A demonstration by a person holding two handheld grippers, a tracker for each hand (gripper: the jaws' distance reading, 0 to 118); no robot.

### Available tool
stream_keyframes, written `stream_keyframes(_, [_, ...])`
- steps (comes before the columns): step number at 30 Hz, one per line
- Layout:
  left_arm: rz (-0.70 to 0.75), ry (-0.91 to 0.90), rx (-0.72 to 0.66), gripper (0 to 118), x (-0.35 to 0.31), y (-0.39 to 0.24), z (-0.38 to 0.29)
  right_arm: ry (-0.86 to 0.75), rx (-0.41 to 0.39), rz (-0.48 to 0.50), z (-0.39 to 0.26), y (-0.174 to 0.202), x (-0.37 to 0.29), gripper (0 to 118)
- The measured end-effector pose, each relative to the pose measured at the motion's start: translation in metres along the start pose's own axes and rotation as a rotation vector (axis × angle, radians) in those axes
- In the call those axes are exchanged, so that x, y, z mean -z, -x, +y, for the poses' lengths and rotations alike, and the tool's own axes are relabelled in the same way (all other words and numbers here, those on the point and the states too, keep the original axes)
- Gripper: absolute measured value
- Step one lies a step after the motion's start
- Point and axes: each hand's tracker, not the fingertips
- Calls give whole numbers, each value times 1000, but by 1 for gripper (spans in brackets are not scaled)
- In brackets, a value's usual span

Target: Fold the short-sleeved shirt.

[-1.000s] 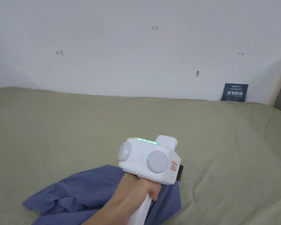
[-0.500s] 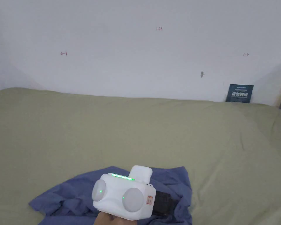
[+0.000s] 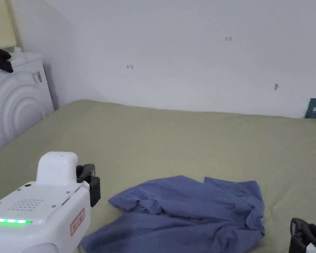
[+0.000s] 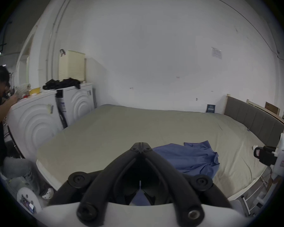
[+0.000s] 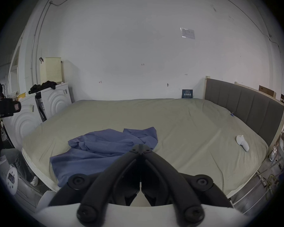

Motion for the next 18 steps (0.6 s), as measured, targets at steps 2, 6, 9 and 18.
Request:
stream_keyframes(2, [65, -25, 29, 0, -13, 8, -8, -10, 4, 13, 0, 4, -4, 2])
stream_keyframes(6, [87, -7, 20, 0, -20, 21, -17, -19, 1, 25, -1, 12, -7, 2])
stream_keyframes(9, [87, 5, 19, 0, -15, 26, -21, -20, 1, 29, 1, 15, -4, 2])
stream_keyframes(18, [23, 273, 26, 0, 63, 38, -54, 23, 2, 29, -6, 19, 17, 2])
